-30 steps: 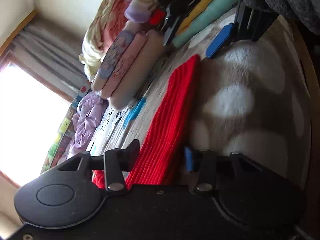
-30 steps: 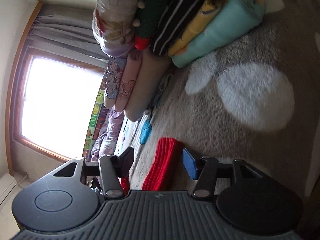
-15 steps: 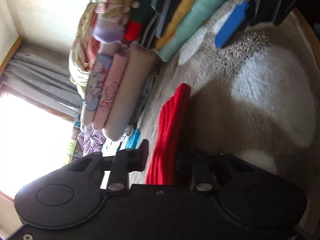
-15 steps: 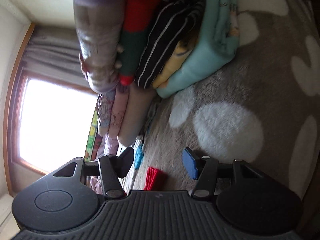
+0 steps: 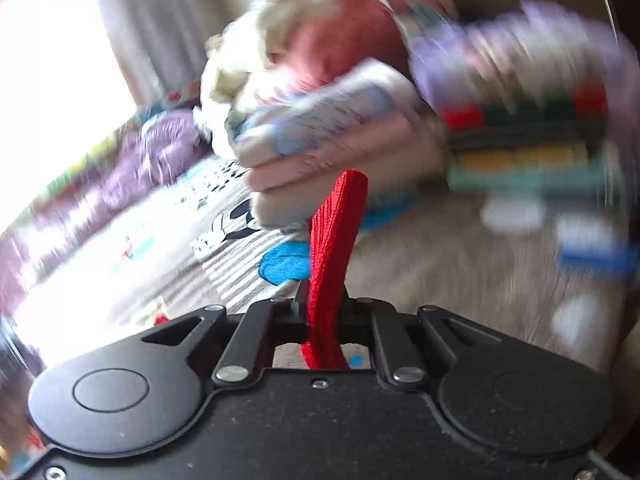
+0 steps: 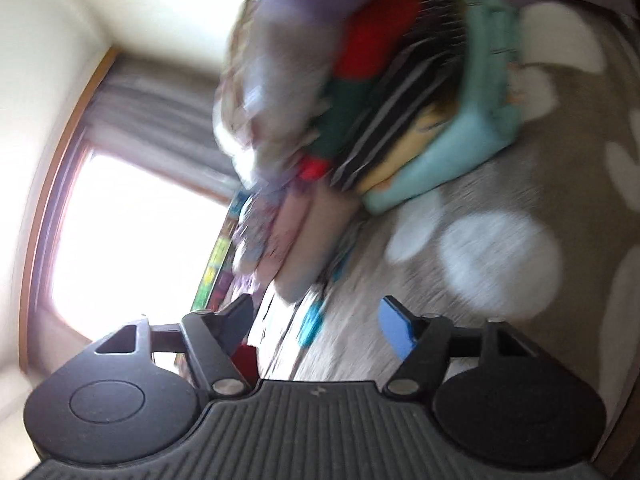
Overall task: Fold clothes
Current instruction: 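Roll the left gripper and close it on a red sweater sleeve, then lift the sleeve with the left gripper, lay it across the sweater, open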
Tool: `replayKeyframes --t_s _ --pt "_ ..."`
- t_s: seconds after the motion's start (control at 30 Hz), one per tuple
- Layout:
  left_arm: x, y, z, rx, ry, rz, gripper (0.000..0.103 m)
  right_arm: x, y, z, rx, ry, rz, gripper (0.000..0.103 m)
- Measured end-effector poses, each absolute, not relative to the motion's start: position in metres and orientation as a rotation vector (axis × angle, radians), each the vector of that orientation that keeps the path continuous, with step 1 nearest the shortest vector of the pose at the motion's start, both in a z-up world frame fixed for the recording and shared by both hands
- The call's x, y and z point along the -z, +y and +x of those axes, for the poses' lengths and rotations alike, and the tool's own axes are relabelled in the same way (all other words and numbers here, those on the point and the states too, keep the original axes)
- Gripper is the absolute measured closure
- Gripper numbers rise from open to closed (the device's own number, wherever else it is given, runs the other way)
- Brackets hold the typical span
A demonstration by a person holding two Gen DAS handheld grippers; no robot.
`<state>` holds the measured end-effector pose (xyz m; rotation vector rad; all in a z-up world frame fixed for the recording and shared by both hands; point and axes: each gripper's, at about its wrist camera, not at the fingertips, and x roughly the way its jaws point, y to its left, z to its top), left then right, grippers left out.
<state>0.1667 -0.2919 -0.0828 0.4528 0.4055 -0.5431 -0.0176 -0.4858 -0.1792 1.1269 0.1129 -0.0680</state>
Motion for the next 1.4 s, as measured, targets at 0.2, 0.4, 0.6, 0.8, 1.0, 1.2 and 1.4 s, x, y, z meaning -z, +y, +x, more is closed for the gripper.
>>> replayKeyframes --t_s 0.2,0.4,0.6,0.8,1.0,1.2,1.4 --pt "0.046 -0.206 0.180 0.538 0.470 0.144 0.096 0.145 -0.398 0.020 -0.179 0.269 0.723 0.032" --pt "0.029 -0.146 0.176 0.459 0.455 0.046 0.096 0.145 -0.309 0.050 -0.268 0.439 0.352 0.034" --pt "0.025 -0.095 0.176 0.386 0.445 -0.014 0.096 0.155 -0.262 0.058 -0.261 0.513 0.188 0.040" --pt "0.027 -0.050 0.176 0.318 0.443 -0.074 0.096 0.156 -0.240 0.050 -0.272 0.494 0.098 0.043" --pt "0.037 -0.010 0.175 0.259 0.447 -0.110 0.096 0.157 -0.220 0.049 -0.284 0.473 0.000 0.046" --pt "0.057 0.023 0.177 0.213 0.463 -0.153 0.096 0.156 -0.213 0.044 -0.286 0.455 -0.054 0.046" --pt "0.079 0.041 0.182 0.204 0.481 -0.160 0.096 0.155 -0.205 0.039 -0.287 0.439 -0.110 0.047"
